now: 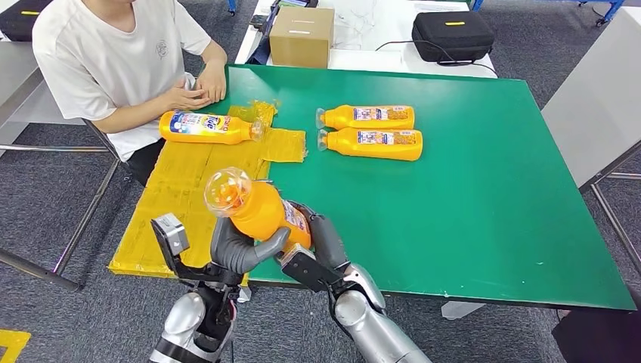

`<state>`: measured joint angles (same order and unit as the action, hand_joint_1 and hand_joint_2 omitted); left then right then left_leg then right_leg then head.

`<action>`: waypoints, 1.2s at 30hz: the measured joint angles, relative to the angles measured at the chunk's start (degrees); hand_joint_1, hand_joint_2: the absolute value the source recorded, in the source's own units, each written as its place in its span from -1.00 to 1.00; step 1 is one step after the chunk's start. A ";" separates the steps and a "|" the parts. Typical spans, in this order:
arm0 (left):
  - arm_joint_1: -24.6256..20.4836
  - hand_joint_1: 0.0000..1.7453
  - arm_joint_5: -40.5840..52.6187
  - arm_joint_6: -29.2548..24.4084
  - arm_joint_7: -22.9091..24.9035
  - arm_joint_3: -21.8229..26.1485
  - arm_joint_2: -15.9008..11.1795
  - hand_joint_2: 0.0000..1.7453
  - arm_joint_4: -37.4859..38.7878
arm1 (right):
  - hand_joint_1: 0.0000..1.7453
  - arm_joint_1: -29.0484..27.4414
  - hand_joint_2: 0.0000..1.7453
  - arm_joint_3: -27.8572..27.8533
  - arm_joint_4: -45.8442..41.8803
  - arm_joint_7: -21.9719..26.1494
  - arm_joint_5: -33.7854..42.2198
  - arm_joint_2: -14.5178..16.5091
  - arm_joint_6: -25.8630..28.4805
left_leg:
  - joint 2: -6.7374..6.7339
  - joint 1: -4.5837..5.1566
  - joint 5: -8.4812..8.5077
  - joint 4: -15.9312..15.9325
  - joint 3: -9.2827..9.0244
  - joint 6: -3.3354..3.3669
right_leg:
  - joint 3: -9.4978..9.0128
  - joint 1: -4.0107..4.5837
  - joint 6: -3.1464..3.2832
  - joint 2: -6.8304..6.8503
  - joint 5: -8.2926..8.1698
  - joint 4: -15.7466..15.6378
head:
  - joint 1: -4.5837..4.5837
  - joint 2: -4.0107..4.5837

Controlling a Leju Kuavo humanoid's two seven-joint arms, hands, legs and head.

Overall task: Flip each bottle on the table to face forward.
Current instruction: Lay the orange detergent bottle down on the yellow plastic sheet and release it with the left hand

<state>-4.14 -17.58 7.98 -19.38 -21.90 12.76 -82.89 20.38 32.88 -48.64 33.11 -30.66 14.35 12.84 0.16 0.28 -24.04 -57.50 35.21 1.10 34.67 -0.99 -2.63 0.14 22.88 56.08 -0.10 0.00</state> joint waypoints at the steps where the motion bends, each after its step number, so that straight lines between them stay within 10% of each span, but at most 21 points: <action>1: -0.20 1.00 -1.90 1.64 0.28 0.27 -0.10 1.00 0.16 | 0.54 0.01 1.00 0.27 -0.12 0.78 0.36 -0.15 -0.35 | 0.00 0.00 0.00 0.00 0.00 0.00 | 0.00 0.00 0.00 0.00 0.00 0.00 | -0.01 0.00; 3: -0.53 1.00 -4.73 4.65 0.38 0.72 -0.46 1.00 0.51 | -0.34 0.05 1.00 0.73 -0.44 2.11 1.02 -0.48 -1.09 | 0.00 0.00 0.00 0.00 0.00 0.00 | 0.00 0.00 0.00 0.00 0.00 0.00 | -0.01 0.00; 5: -0.80 1.00 -6.09 6.85 0.19 1.02 -0.85 1.00 0.72 | -1.00 0.08 0.00 1.25 -0.70 2.89 1.50 -0.80 -1.86 | 0.00 0.00 0.00 0.00 -0.01 0.00 | 0.00 0.00 0.00 0.00 0.00 0.01 | -0.02 0.00; 7: -1.04 1.00 -6.56 8.01 0.05 1.21 -1.09 1.00 0.78 | -1.00 0.06 -1.00 1.78 -0.91 3.28 1.86 -1.02 -2.27 | 0.00 0.00 0.00 0.00 -0.01 0.00 | 0.00 0.00 0.00 0.00 0.00 0.00 | -0.01 0.00; 17: -5.37 1.00 -2.42 5.38 -2.20 -0.50 -1.09 1.00 0.81 | -1.00 -4.64 -1.00 3.36 -10.44 6.03 5.66 -1.35 17.79 | 0.06 0.01 0.01 0.00 0.03 0.01 | -0.01 -0.01 0.00 0.09 0.00 0.00 | 0.00 0.00; 36: -7.62 1.00 29.15 -19.65 -6.38 5.50 -3.19 1.00 4.21 | -1.00 -5.75 -1.00 1.56 -13.33 6.82 13.15 -2.21 15.80 | 0.04 0.00 0.03 0.00 0.05 0.02 | 0.03 0.00 0.00 0.09 0.00 0.01 | -0.01 0.00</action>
<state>-11.77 11.57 -11.68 -25.76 -16.40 9.57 -78.67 14.63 34.44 -61.97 39.93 -17.51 12.14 28.64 0.19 0.28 -24.01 -57.50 35.26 1.13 34.70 -0.98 -2.63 0.23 22.88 56.10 -0.11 0.00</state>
